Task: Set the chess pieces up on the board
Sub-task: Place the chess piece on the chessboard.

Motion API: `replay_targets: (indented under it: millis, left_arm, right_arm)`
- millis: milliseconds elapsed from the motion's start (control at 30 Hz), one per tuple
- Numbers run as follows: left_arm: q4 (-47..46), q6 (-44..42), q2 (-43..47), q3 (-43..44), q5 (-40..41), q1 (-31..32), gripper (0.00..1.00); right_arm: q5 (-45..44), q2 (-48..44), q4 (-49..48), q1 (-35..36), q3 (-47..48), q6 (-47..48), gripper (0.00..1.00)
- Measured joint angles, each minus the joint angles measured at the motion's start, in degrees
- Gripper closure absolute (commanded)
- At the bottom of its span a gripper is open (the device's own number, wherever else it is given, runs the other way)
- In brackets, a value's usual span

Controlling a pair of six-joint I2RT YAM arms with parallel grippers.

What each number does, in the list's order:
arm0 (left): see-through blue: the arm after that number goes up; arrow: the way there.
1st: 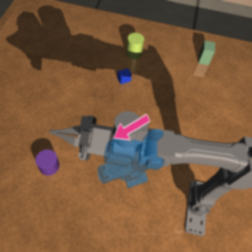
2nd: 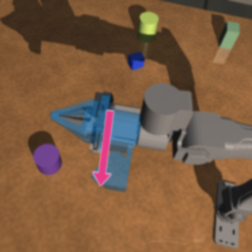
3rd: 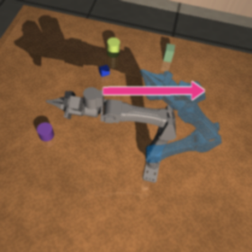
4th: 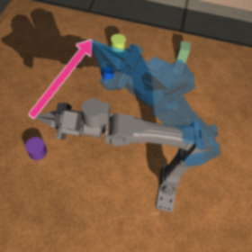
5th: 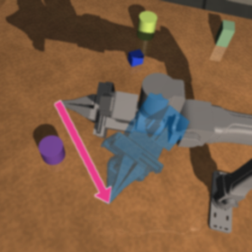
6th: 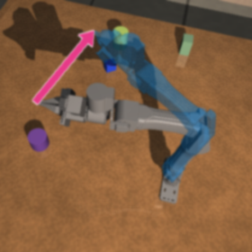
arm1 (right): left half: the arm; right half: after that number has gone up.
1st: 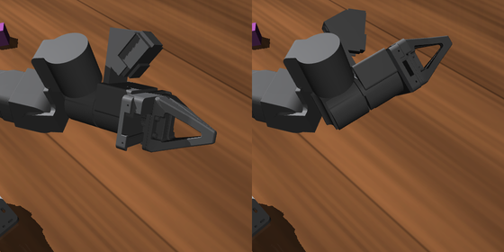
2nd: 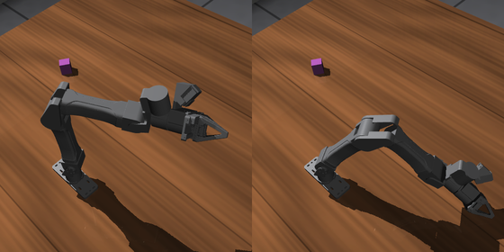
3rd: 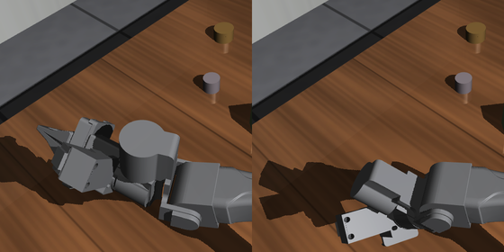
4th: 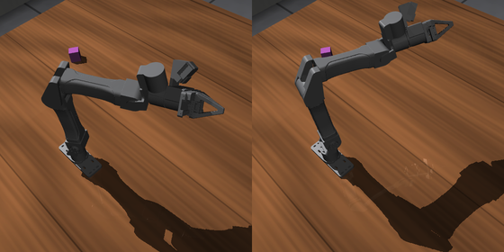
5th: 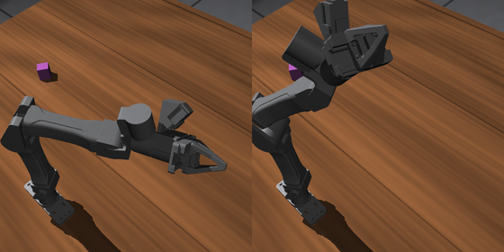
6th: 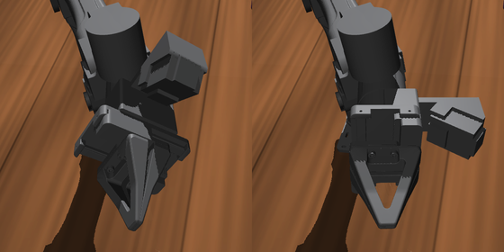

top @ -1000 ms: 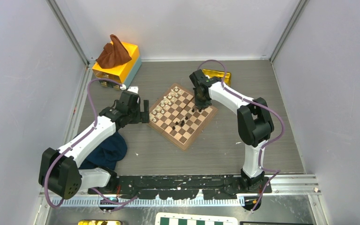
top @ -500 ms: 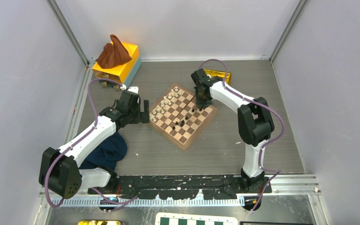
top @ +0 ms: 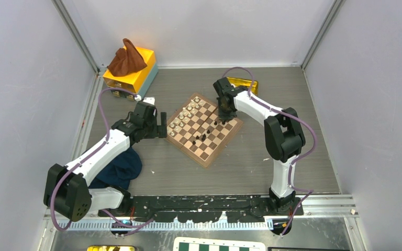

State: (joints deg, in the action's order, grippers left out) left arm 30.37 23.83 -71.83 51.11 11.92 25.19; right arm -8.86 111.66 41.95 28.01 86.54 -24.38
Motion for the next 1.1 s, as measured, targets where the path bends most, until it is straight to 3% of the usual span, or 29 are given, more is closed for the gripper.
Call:
replay_targets:
  millis: [400,867,1100]
  left_arm:
    - [-0.1,0.2,-0.5,-0.3,0.0,0.0,0.00]
    - [-0.2,0.2,-0.9,-0.4,0.0,0.0,0.00]
    - [-0.2,0.2,-1.0,-0.4,0.0,-0.1,0.00]
  right_arm:
    - [0.0,0.9,-0.2,0.0,-0.1,0.0,0.96]
    - [0.1,0.9,0.0,0.0,0.3,0.2,0.71]
    - [0.1,0.9,0.6,0.0,1.7,0.5,0.68]
